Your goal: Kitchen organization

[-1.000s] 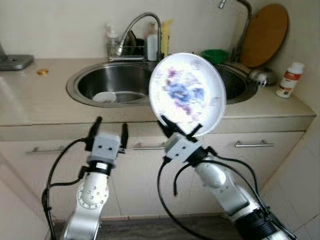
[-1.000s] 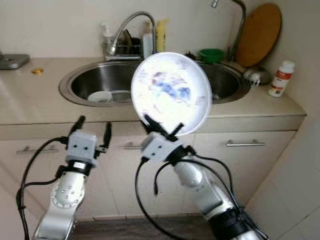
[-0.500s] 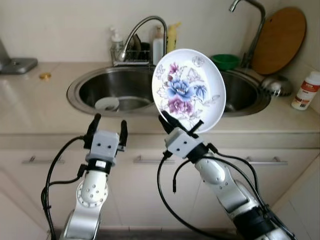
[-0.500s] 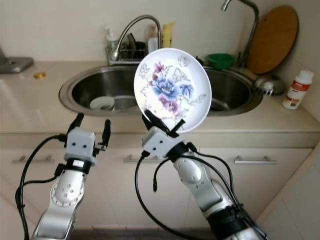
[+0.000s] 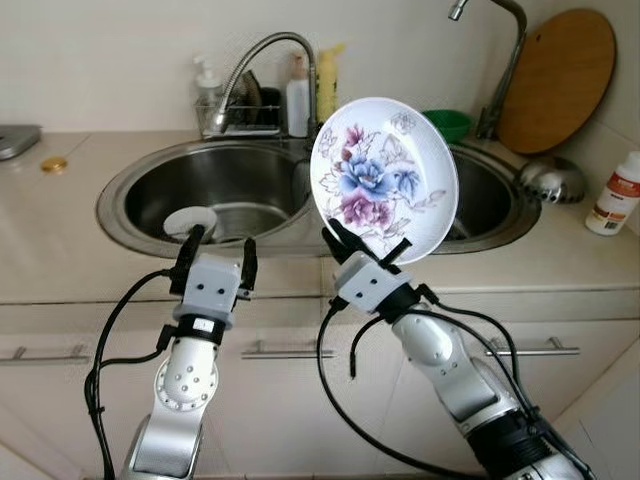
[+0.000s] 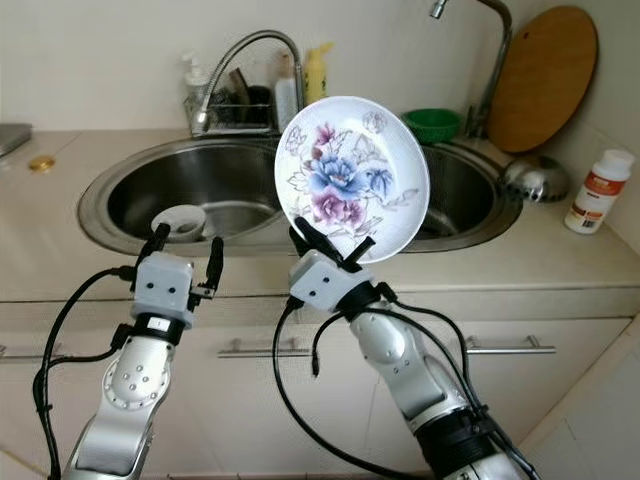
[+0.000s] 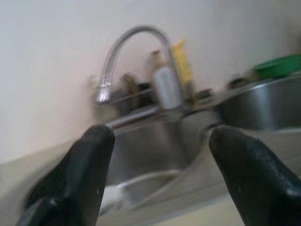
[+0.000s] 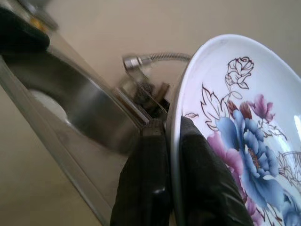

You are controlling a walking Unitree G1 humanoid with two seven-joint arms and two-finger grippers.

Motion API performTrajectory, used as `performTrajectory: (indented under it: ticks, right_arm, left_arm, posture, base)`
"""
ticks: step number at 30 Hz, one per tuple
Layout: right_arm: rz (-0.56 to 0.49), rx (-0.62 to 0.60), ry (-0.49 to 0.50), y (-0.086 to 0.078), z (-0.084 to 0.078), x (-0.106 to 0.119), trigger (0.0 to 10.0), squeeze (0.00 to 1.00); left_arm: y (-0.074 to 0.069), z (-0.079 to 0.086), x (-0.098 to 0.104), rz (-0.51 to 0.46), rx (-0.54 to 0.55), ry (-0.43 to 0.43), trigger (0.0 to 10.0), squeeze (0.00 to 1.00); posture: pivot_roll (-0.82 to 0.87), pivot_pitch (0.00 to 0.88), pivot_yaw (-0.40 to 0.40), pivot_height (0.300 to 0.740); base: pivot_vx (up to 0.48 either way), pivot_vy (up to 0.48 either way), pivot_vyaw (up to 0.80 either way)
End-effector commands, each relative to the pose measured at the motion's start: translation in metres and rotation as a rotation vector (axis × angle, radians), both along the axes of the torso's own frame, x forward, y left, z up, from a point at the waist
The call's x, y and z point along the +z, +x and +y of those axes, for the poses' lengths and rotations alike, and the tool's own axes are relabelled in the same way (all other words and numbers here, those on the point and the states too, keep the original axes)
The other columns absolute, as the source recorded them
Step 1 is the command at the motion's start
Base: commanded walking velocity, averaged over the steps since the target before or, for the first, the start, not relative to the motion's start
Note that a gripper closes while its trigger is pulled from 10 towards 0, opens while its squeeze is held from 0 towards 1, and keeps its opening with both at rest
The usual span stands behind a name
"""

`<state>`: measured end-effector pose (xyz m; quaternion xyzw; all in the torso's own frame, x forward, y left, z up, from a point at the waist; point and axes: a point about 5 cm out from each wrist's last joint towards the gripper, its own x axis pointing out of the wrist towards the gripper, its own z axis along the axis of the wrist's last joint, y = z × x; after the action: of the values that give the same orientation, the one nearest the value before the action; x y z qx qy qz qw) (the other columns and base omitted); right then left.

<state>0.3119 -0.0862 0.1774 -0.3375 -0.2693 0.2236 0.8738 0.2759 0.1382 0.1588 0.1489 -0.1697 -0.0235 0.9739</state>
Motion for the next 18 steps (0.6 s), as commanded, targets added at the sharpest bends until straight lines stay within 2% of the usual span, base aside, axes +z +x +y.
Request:
performTrajectory:
  ticks: [1, 9, 18]
  right_arm:
    - [-0.036, 0.006, 0.032, 0.0004, 0.003, 0.0098, 10.0, 0.0]
    - [-0.036, 0.002, 0.022, 0.001, 0.0039, 0.0078, 10.0, 0.0]
    - [0.026, 0.008, 0.059, 0.0027, 0.0055, 0.0053, 10.0, 0.0]
  left_arm:
    - [0.0009, 0.0046, 0.005, -0.019, 0.006, 0.014, 10.0, 0.0]
    - [0.0011, 0.0036, 0.0042, -0.016, 0.0, 0.016, 10.0, 0.0]
    - [0.0008, 0.0022, 0.0044, -0.018, -0.007, 0.015, 10.0, 0.0]
  posture:
    - [-0.02, 0.0, 0.011, 0.74]
    - [-0.02, 0.0, 0.012, 0.74]
    - [-0.02, 0.0, 0.011, 0.74]
  base:
    - [0.307, 0.0, 0.0]
    - [0.309, 0.0, 0.0]
    - [0.296, 0.0, 0.0]
